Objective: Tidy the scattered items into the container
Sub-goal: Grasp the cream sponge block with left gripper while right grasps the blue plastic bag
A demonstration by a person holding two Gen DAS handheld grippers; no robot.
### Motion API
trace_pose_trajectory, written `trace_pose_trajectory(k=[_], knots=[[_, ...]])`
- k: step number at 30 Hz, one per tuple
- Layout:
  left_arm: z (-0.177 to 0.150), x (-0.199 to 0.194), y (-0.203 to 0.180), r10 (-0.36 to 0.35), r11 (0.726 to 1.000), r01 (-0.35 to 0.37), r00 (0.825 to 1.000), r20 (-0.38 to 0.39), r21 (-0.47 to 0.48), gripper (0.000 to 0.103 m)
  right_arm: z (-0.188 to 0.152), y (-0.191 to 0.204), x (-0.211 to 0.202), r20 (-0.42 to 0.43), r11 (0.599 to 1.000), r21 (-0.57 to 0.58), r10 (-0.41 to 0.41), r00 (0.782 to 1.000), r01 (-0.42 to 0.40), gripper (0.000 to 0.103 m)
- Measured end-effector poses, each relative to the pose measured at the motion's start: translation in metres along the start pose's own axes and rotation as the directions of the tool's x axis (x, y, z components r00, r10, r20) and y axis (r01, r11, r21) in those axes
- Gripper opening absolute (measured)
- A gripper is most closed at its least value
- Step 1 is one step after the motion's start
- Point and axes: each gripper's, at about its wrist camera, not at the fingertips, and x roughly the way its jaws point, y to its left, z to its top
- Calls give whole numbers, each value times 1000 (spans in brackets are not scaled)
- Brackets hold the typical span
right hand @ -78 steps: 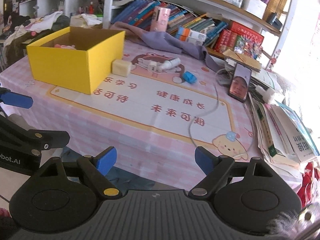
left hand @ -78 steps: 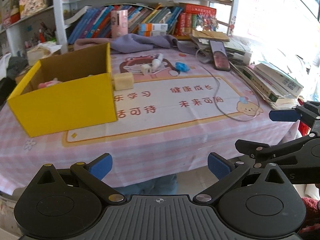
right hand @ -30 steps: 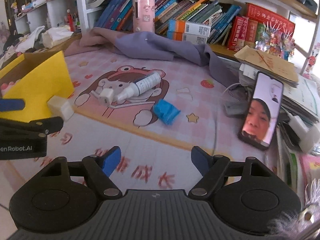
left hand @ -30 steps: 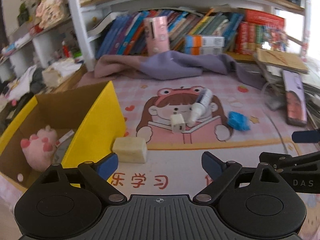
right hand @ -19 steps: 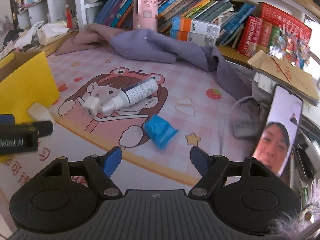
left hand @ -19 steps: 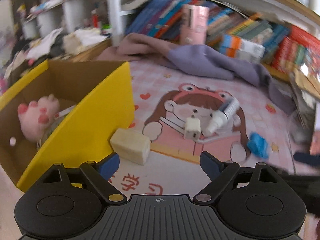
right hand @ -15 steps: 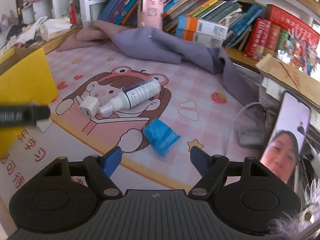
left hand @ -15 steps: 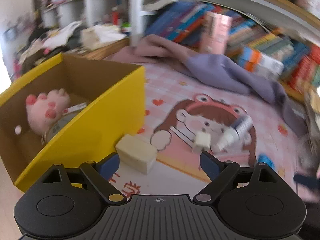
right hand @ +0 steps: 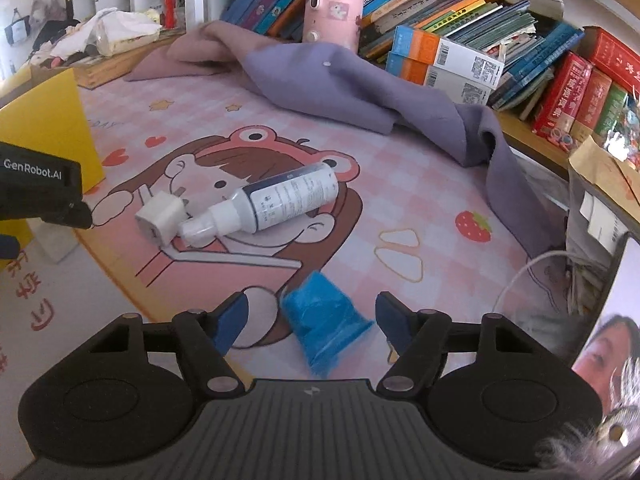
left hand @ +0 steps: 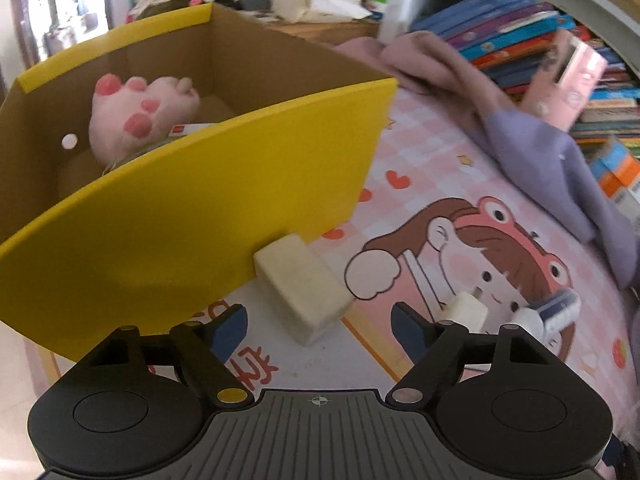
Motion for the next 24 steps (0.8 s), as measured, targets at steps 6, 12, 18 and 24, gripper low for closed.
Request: trace_pose_trajectory(k=[6,12,18,24], knots=[[6,6,-1,38,997,-39,999,-11,-72,79,-1,-6,10,-17,999,29,26,1000,-26,64],[11,16,2,71,988,-78,996,-53,-136,74,-3,-8,11,-11,998,38,53,999,-52,59],[11,16,1,48,991,-53,998,-47,-126,48,-8,-11,4,-6,997,55,49,999,-49,38],[6,12,2,-14,999,12,999,-49,-47,35,-15,-13,-5,-18,996,86,41,999,-39,35]])
